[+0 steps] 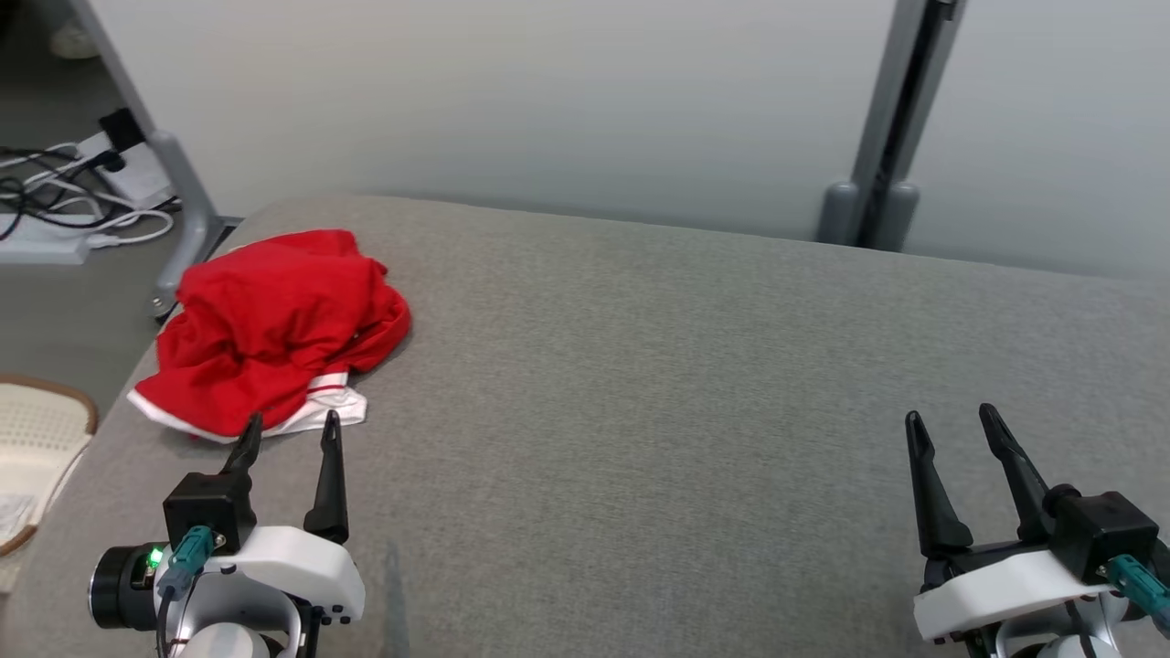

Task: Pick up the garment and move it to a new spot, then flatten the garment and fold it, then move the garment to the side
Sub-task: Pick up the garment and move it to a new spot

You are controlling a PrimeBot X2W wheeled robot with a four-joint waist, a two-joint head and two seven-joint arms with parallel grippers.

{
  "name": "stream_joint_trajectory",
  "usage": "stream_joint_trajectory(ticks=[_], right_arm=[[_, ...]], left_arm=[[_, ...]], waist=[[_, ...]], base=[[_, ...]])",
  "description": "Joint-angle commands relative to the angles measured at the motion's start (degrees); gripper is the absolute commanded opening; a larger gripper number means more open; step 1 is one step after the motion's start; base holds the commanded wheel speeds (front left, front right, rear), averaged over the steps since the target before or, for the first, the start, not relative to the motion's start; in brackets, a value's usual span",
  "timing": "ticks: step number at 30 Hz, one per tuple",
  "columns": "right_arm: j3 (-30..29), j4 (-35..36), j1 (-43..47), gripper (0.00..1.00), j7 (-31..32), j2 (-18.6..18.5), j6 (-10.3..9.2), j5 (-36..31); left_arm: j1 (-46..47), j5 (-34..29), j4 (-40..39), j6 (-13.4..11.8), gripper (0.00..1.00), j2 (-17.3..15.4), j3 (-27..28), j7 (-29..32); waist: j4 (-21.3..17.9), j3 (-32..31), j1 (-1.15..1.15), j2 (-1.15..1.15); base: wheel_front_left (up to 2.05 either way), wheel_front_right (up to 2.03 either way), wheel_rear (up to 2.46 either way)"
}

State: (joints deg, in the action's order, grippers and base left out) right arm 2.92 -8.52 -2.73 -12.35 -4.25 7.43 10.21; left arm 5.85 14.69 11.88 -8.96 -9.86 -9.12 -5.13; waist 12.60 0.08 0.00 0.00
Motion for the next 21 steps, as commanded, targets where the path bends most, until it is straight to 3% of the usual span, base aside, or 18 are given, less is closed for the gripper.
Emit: stream_joint_trajectory(ticks=[1,9,21], right_arm=[[0.27,0.15,-0.32,1.0,0.19,-0.05,0.1,-0.05],[0.48,-0.29,-1.02,1.0,0.11,0.21,0.1,-0.3],[1.08,-1.18,-1.41,1.0,-0.31,0.45,0.1,-0.21]], left_arm=[[0.5,0.59,0.01,-0.16,1.0,-0.14,0.39,-0.41],[0.34,1.21,0.13,-0.24,1.0,-0.09,0.27,-0.84],[0.63,1.95,0.6,-0.28,1.0,-0.42,-0.08,-1.01]], waist=[[4.1,0.38,0.0,0.0],[10.59,0.82,0.0,0.0],[12.64,0.83,0.0,0.0]], base=[[0.0,0.0,0.0],[0.0,0.0,0.0],[0.0,0.0,0.0]])
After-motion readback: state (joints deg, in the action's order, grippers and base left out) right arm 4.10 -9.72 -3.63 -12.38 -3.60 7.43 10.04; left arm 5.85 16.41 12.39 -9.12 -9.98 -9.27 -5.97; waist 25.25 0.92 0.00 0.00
